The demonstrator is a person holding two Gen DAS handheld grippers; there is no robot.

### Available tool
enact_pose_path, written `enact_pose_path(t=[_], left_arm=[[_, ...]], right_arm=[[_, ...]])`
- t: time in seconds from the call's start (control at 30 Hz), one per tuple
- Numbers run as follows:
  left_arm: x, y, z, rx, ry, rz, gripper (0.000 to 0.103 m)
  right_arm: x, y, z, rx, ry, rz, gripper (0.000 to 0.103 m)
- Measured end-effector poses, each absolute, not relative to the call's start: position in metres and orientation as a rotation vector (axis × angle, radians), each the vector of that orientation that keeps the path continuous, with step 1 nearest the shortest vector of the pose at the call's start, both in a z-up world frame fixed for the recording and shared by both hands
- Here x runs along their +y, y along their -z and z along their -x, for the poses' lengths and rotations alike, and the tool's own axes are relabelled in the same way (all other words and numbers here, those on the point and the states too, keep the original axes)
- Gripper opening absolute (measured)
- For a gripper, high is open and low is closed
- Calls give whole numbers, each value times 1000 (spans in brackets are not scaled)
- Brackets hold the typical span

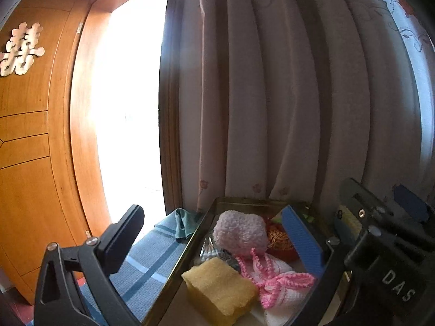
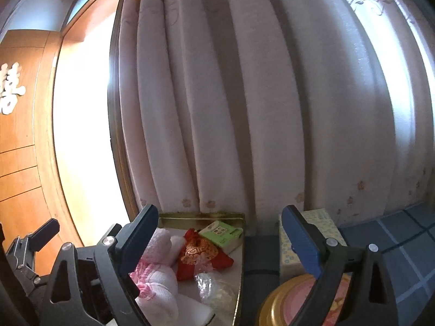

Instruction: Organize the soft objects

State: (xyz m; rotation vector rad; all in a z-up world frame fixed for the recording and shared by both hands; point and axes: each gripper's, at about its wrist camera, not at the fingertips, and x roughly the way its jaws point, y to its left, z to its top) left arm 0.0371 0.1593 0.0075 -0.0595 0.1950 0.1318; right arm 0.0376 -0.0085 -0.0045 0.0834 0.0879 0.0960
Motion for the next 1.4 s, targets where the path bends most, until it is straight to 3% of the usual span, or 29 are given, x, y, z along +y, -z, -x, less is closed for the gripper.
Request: enact_pose_path(t=[0.57, 1.4], left_arm=[[154, -4, -16, 258, -125, 58, 103], [160, -11, 13, 134, -164, 25, 103]], right_arm=[[-16, 8, 8, -35, -31, -53, 94], [-31, 6, 41, -129, -24, -56, 97]])
